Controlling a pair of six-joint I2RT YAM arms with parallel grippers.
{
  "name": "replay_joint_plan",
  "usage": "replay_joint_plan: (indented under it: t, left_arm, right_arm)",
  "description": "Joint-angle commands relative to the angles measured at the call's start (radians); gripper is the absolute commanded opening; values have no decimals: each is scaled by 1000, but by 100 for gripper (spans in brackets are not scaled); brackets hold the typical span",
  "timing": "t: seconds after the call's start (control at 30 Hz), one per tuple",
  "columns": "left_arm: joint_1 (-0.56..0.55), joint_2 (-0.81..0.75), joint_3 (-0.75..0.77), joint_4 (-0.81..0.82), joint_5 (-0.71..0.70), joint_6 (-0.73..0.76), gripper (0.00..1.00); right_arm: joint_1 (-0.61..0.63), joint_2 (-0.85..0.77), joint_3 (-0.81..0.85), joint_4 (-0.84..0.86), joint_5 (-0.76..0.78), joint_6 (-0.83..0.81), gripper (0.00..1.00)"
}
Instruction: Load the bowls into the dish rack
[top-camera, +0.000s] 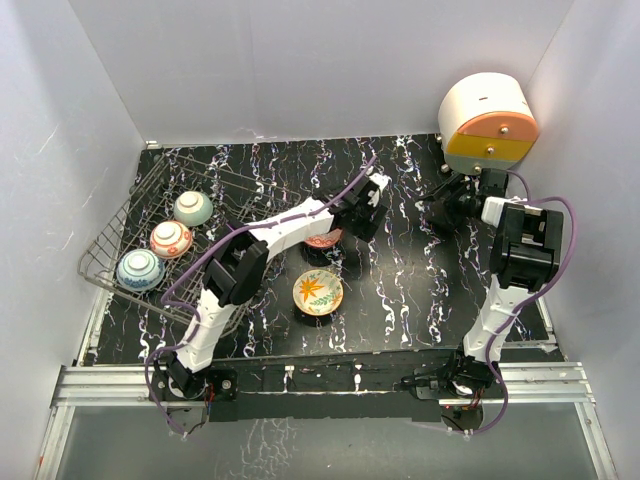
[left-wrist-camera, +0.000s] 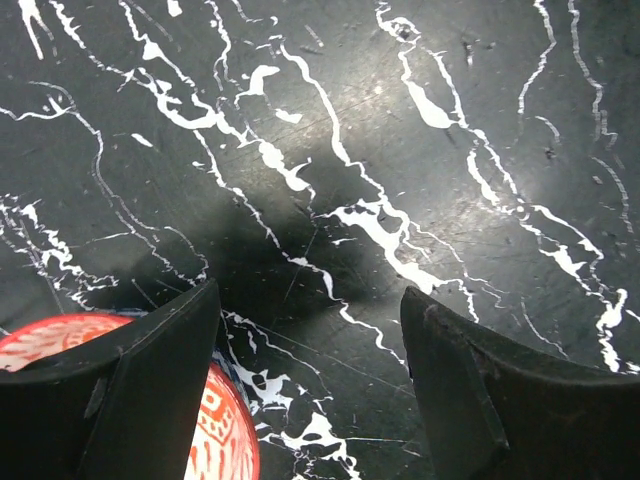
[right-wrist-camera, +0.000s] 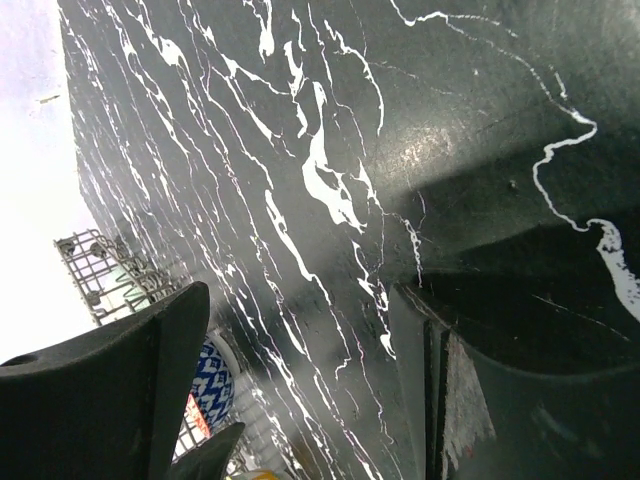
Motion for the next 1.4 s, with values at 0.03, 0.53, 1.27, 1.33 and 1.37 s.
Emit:
replay_joint_plan:
  t: [0.03,0.53,1.27,1.33,1.37]
  left_arm:
    - [0,-52,-39,-27,-139,-1,70]
    - [-77,-194,-84,57,-160,-10,70]
    - [-80,-230,-304,-91,-341,-156,62]
    - [-80,-225,-319,-82,-342,-150,58]
    - [-80,-221,-329,-78,-344,-148,54]
  right_arm:
    - [-8,-46,-23,80,-20,-7,75]
    - [-12,-37,-34,93,-23,-8,75]
    - [-15,-50,-43,96,-26,-8,75]
    - [-17,-50,-45,93,-26,-10,75]
    - [-17,-50,-46,94,-26,-9,75]
